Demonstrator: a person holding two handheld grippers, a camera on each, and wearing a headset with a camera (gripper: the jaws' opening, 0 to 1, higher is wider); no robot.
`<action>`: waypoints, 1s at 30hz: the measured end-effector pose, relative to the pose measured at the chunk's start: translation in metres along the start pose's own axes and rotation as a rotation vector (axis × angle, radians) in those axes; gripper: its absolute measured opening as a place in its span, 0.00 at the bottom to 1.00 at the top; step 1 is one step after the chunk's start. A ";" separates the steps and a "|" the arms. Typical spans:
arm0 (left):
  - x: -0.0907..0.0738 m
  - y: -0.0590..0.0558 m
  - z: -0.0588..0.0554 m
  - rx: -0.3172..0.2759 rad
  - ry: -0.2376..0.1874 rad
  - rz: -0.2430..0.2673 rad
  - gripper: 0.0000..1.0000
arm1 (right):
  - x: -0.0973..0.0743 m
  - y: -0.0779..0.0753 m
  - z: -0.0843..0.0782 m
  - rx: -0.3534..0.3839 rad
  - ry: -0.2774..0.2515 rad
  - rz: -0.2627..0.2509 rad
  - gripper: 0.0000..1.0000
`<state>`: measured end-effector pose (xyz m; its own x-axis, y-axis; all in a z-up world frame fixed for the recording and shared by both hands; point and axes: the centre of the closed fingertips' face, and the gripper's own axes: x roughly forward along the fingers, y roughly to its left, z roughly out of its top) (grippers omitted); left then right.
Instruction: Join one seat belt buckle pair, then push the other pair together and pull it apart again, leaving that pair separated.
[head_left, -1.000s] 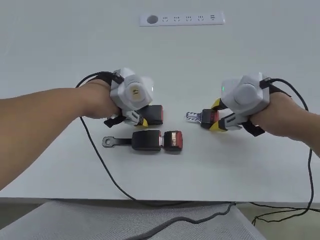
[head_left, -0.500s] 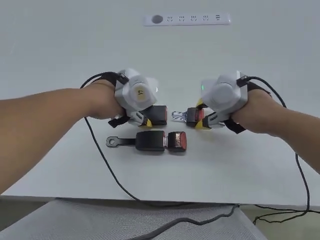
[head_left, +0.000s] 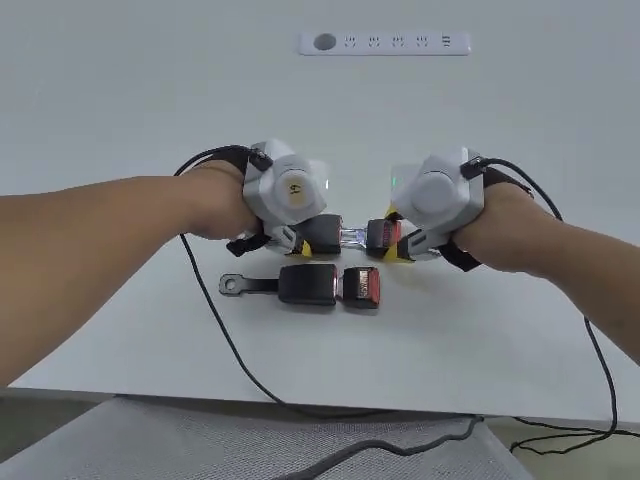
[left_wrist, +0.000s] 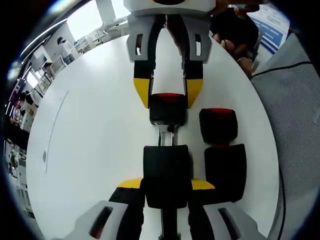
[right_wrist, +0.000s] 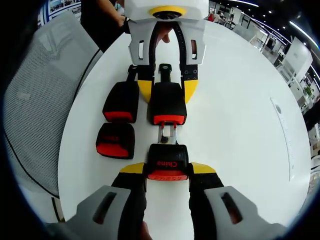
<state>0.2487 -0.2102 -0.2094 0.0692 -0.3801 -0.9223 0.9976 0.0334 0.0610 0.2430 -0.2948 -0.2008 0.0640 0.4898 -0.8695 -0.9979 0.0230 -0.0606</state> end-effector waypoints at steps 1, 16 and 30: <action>0.000 -0.001 0.000 0.000 -0.001 0.001 0.34 | 0.001 0.000 0.002 0.002 -0.006 0.000 0.31; 0.000 -0.001 0.002 0.013 -0.036 -0.009 0.33 | 0.008 -0.003 0.005 0.010 -0.021 0.032 0.28; -0.003 -0.004 0.006 -0.015 -0.046 -0.015 0.32 | 0.010 -0.002 0.011 0.014 -0.011 0.040 0.27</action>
<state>0.2449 -0.2148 -0.2042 0.0547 -0.4230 -0.9045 0.9983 0.0412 0.0411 0.2457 -0.2802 -0.2042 0.0236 0.4999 -0.8658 -0.9997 0.0156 -0.0183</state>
